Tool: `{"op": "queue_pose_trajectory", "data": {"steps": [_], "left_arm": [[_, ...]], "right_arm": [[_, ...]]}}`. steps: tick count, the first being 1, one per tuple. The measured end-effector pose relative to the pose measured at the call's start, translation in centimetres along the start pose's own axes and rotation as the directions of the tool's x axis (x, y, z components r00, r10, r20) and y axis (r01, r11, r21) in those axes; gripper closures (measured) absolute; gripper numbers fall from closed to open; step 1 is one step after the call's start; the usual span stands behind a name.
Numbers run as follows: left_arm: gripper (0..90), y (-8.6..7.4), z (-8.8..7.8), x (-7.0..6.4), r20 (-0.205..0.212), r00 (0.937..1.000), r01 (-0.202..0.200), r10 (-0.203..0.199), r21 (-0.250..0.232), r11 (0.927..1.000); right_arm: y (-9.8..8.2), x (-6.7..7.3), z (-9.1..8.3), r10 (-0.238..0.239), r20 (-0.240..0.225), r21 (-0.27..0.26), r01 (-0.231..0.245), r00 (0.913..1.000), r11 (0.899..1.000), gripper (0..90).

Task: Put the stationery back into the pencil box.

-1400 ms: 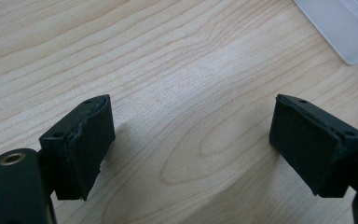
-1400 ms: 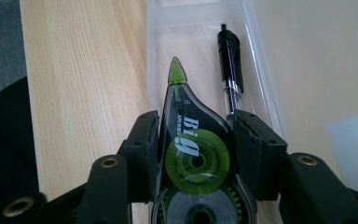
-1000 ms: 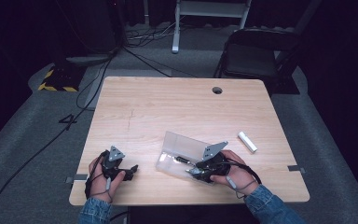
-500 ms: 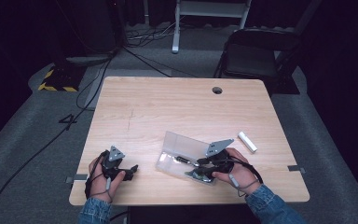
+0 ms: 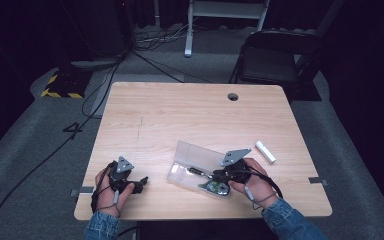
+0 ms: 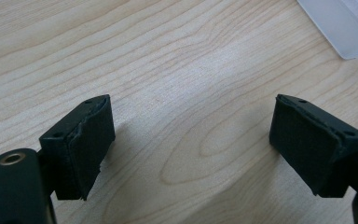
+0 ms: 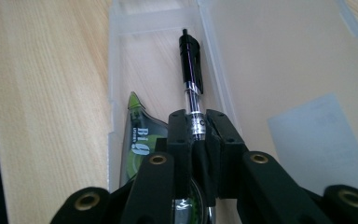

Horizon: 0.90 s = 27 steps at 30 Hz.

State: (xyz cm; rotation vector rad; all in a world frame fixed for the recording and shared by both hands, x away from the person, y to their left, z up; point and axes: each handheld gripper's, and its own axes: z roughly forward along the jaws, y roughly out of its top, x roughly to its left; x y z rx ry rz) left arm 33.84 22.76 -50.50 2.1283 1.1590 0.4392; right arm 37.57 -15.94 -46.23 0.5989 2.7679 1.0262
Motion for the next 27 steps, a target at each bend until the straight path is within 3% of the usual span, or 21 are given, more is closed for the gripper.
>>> {"op": "queue_pose_trajectory", "data": {"steps": [9, 22, 27], "left_arm": [[14.5, 0.0, 0.0, 0.0, 0.000, 1.0000, 0.000, 0.000, 0.000, 1.0000], [14.5, 0.0, 0.0, 0.0, 0.000, 1.0000, 0.000, 0.000, 0.000, 1.0000], [14.5, 0.0, 0.0, 0.0, 0.000, 1.0000, 0.000, 0.000, 0.000, 1.0000]], "right_arm": [[-0.4, -0.3, 0.7, 0.000, 0.023, 0.029, 0.000, 0.9997, 1.000, 83.5], [0.0, 0.1, 1.0, -0.032, 0.063, -0.019, 0.033, 0.9975, 0.999, 69.3], [0.5, 0.4, 1.2, -0.034, 0.041, -0.026, 0.035, 0.9986, 0.999, 76.3]]}}
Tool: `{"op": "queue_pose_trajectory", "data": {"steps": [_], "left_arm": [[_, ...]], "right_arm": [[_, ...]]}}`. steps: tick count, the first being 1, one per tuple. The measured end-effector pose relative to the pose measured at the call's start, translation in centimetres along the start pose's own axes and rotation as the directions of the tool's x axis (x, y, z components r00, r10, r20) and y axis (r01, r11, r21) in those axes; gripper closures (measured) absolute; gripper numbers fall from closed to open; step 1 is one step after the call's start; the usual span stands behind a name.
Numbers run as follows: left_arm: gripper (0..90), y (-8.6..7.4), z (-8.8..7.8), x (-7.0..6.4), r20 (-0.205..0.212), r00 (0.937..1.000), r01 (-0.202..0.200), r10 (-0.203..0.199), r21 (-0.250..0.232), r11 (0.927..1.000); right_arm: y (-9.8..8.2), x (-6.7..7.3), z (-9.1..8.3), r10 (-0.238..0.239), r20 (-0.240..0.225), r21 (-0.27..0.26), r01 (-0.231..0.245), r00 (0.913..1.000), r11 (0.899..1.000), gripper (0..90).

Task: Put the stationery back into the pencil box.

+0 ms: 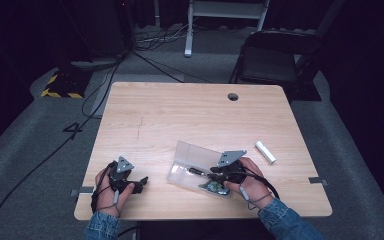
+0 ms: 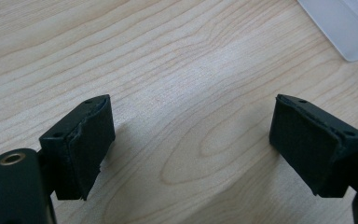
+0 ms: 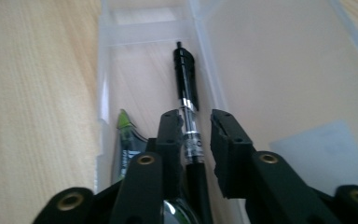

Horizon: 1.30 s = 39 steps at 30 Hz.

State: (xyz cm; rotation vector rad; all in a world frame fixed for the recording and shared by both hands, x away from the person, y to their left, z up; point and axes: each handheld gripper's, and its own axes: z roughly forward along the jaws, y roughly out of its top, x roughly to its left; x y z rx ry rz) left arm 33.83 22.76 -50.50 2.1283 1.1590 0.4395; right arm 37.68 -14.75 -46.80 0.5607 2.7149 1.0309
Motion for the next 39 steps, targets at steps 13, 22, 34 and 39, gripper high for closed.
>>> {"op": "queue_pose_trajectory", "data": {"steps": [13, 22, 34, 39], "left_arm": [[15.2, 0.0, -0.1, -0.1, -0.006, 0.9999, -0.013, 0.013, -0.001, 0.9999], [15.0, 0.0, 0.0, -0.1, -0.005, 0.9999, -0.014, 0.014, -0.001, 0.9999], [14.9, 0.0, 0.0, -0.1, -0.005, 0.9999, -0.014, 0.014, -0.001, 0.9999], [14.9, 0.0, 0.0, -0.1, -0.005, 0.9999, -0.014, 0.014, -0.001, 0.9999]], "right_arm": [[1.3, 0.4, 1.8, -0.015, -0.065, 0.041, 0.018, 0.9978, 0.999, 89.7], [1.4, 0.5, 2.7, -0.035, -0.072, 0.097, 0.041, 0.9968, 0.994, 89.4], [1.4, 0.8, 2.8, -0.087, -0.070, 0.104, 0.094, 0.9937, 0.990, 81.4], [1.5, 0.9, 2.6, -0.101, -0.062, 0.096, 0.106, 0.9930, 0.990, 78.1]]}}
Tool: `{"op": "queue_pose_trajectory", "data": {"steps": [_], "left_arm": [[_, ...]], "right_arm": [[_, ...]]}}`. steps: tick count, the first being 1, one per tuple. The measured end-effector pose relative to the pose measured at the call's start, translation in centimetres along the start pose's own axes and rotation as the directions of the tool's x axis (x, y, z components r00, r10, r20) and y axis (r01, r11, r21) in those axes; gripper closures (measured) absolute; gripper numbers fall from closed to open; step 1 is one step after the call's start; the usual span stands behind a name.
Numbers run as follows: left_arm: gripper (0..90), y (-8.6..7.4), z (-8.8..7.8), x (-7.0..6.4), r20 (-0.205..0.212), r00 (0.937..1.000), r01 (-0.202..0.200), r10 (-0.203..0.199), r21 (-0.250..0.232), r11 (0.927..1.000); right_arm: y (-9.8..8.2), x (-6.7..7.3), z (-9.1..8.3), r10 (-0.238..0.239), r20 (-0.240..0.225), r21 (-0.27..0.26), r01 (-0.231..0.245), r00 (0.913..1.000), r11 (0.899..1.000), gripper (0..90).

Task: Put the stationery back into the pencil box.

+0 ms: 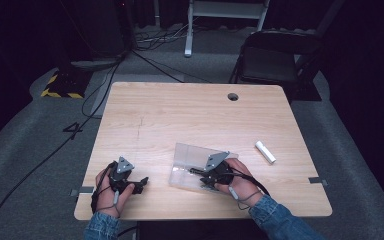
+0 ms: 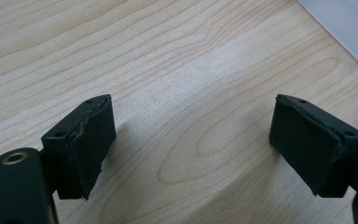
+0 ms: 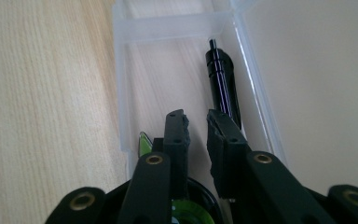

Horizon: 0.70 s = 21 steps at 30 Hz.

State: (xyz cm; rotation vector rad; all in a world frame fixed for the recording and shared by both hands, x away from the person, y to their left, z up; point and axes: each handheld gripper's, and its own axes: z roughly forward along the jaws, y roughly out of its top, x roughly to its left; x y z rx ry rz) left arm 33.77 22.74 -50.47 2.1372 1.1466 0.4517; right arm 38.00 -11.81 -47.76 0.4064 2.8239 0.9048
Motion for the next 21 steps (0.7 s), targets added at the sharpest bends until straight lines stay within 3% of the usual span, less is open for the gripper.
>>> {"op": "queue_pose_trajectory", "data": {"steps": [7, 11, 15, 21], "left_arm": [[14.8, 0.0, 0.0, 0.0, 0.000, 1.0000, 0.000, 0.000, 0.001, 1.0000], [14.7, 0.0, 0.0, 0.0, 0.001, 1.0000, 0.000, 0.000, 0.000, 1.0000], [14.7, 0.0, 0.0, 0.0, 0.001, 1.0000, 0.000, 0.000, 0.000, 1.0000], [14.7, 0.0, 0.0, 0.0, 0.002, 1.0000, 0.000, 0.000, 0.000, 1.0000]], "right_arm": [[-0.2, -0.8, -1.6, 0.022, 0.053, -0.023, -0.021, 0.9983, 1.000, 80.9], [-0.5, -0.8, -1.8, -0.017, 0.084, 0.001, 0.017, 0.9963, 1.000, 77.9], [-0.5, -0.6, -1.9, -0.054, 0.138, 0.002, 0.054, 0.9890, 0.999, 70.5], [-0.6, -0.6, -1.8, -0.070, 0.156, 0.008, 0.070, 0.9853, 0.998, 65.4]]}}
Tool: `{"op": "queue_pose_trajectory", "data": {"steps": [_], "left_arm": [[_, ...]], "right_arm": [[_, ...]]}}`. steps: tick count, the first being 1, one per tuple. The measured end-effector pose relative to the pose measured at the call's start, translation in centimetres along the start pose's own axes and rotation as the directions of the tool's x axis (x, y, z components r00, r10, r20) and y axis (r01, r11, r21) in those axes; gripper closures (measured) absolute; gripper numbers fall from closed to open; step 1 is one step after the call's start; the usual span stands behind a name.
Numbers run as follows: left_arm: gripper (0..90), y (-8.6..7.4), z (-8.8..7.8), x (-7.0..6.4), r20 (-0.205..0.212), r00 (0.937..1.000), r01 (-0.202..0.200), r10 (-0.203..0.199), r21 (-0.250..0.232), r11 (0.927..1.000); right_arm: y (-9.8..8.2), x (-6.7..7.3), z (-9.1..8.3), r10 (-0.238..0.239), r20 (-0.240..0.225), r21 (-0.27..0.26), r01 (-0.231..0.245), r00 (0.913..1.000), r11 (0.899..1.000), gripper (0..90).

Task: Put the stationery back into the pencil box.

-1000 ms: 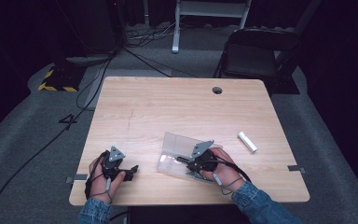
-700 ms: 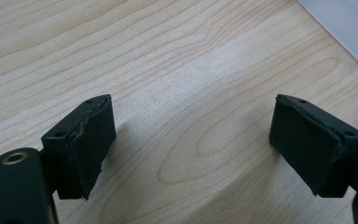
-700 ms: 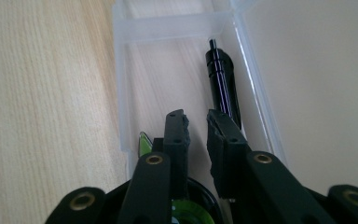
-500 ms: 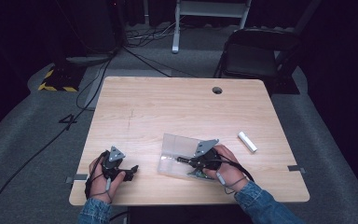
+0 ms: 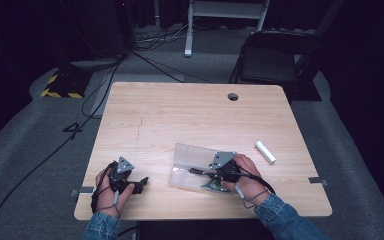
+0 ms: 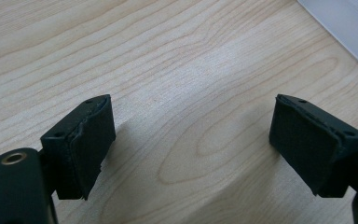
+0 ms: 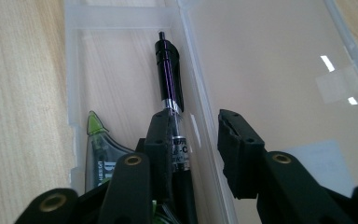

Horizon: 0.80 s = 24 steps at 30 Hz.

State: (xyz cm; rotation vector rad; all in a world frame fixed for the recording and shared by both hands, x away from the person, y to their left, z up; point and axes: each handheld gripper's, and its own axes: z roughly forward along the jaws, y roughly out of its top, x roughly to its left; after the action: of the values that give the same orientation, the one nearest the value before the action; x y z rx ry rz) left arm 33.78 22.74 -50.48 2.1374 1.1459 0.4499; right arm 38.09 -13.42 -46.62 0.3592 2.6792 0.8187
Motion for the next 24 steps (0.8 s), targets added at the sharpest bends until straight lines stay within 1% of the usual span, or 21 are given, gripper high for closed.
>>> {"op": "queue_pose_trajectory", "data": {"steps": [12, 16, 17, 18, 19, 20, 21, 22, 23, 24], "left_arm": [[14.8, 0.00, 0.00, 0.00, 0.000, 1.0000, 0.000, 0.000, 0.000, 1.0000], [14.8, 0.00, 0.00, 0.00, 0.000, 1.0000, 0.000, 0.000, 0.000, 1.0000], [14.7, 0.00, 0.00, 0.00, -0.001, 1.0000, 0.000, 0.000, 0.000, 1.0000], [14.7, 0.00, 0.00, 0.00, 0.000, 1.0000, 0.000, 0.000, 0.000, 1.0000], [14.8, 0.00, 0.00, 0.00, 0.000, 1.0000, 0.000, 0.000, 0.000, 1.0000], [14.8, 0.00, 0.00, 0.00, -0.001, 1.0000, 0.000, 0.000, 0.000, 1.0000], [14.7, 0.00, 0.00, 0.00, 0.001, 1.0000, 0.000, 0.000, 0.000, 1.0000], [14.7, 0.00, 0.00, 0.00, 0.000, 1.0000, 0.000, 0.000, 0.000, 1.0000], [14.7, 0.00, 0.00, 0.00, 0.000, 1.0000, 0.000, 0.000, 0.000, 1.0000], [14.7, 0.00, 0.00, 0.00, 0.001, 1.0000, 0.000, 0.000, 0.001, 1.0000]], "right_arm": [[-0.02, -0.01, 0.32, -0.004, 0.003, -0.006, 0.004, 1.0000, 1.000, 61.7], [-0.01, 0.13, 0.28, 0.009, 0.006, -0.014, -0.009, 0.9999, 1.000, 59.9], [-0.02, 0.13, 0.24, 0.019, -0.002, -0.022, -0.019, 0.9998, 1.000, 60.0], [-0.03, 0.11, 0.14, 0.040, -0.018, -0.044, -0.041, 0.9990, 0.998, 61.8], [-0.03, 0.11, 0.14, 0.040, -0.018, -0.044, -0.041, 0.9990, 0.998, 61.8], [-0.03, 0.11, 0.04, 0.052, -0.034, -0.052, -0.054, 0.9981, 0.997, 66.3], [0.00, 0.10, -0.08, 0.050, -0.052, -0.048, -0.053, 0.9974, 0.997, 68.5], [0.04, 0.25, -0.08, 0.058, -0.071, -0.048, -0.062, 0.9958, 0.997, 68.7], [0.04, 0.32, -0.01, 0.051, -0.081, -0.042, -0.055, 0.9954, 0.998, 68.8], [0.05, 0.39, 0.08, 0.045, -0.081, -0.033, -0.048, 0.9957, 0.998, 68.5]]}}
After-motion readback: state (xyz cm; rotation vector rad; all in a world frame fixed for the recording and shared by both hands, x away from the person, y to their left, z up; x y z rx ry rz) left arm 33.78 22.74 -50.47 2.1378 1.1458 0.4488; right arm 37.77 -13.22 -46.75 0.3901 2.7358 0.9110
